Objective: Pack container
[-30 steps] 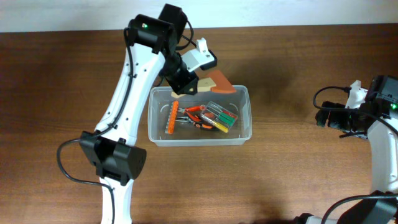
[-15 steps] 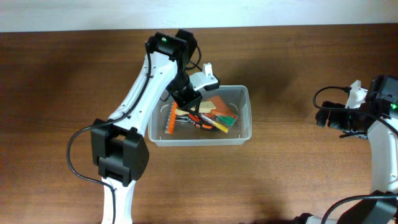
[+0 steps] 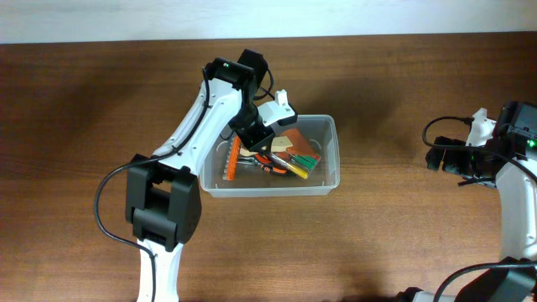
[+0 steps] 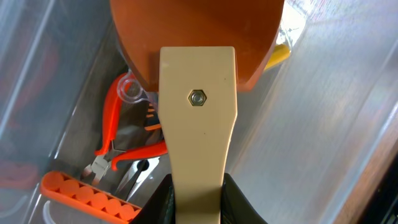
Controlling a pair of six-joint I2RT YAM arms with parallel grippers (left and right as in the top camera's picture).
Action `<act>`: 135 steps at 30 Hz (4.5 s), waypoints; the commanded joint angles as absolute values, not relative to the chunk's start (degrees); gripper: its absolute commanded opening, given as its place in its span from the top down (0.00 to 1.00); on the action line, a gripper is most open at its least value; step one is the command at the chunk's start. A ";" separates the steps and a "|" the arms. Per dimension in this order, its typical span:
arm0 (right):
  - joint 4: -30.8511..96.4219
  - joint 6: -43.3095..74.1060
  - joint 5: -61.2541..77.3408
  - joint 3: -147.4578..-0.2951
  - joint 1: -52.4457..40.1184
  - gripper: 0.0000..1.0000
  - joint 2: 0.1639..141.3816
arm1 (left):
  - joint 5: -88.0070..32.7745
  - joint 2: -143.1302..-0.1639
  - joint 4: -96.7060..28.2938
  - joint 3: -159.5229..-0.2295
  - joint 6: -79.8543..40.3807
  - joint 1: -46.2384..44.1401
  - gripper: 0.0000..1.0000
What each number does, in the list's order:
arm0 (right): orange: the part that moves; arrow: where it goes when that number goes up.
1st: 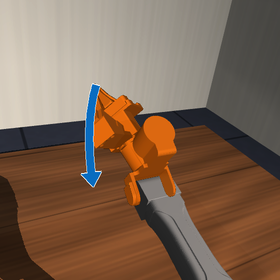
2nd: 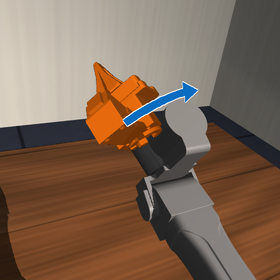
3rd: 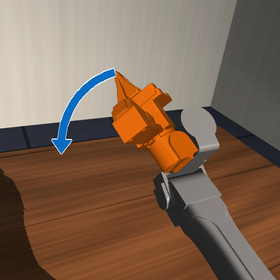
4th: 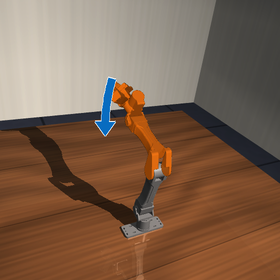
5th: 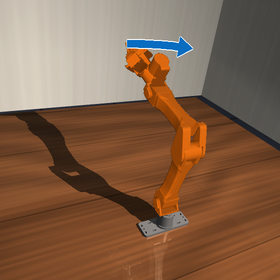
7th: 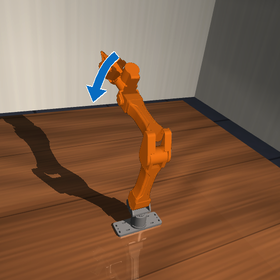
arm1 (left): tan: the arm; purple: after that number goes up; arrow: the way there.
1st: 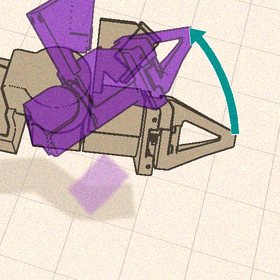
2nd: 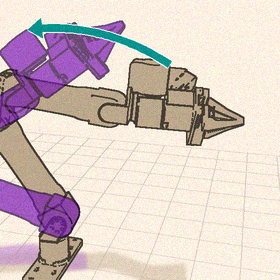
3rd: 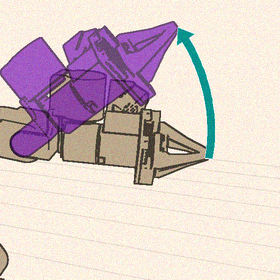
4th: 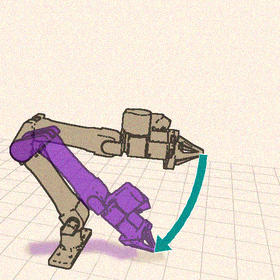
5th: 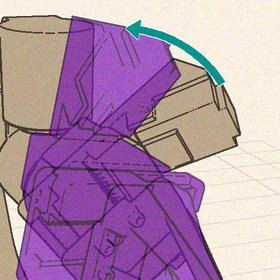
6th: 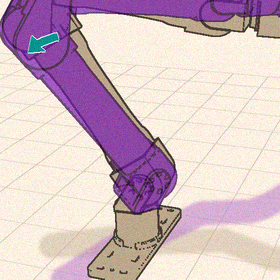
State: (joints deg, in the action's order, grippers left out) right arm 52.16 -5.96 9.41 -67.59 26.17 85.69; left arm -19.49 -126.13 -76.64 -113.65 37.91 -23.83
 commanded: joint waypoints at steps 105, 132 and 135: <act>51.99 -5.50 9.91 -67.48 26.33 0.01 85.73 | -5.10 -34.33 -59.13 -65.63 12.32 -17.47 0.01; 51.99 -5.50 9.91 -67.48 26.33 0.01 85.73 | -0.58 -2.83 -17.34 -13.65 12.29 -2.33 0.01; 51.99 -5.50 9.91 -67.48 26.33 0.01 85.73 | -0.60 -0.19 -17.34 -11.07 12.29 -0.84 0.01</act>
State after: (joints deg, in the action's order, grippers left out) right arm 52.14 -5.96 9.41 -67.59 26.17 85.80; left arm -1.39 -2.76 -17.69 -13.39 11.60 -2.11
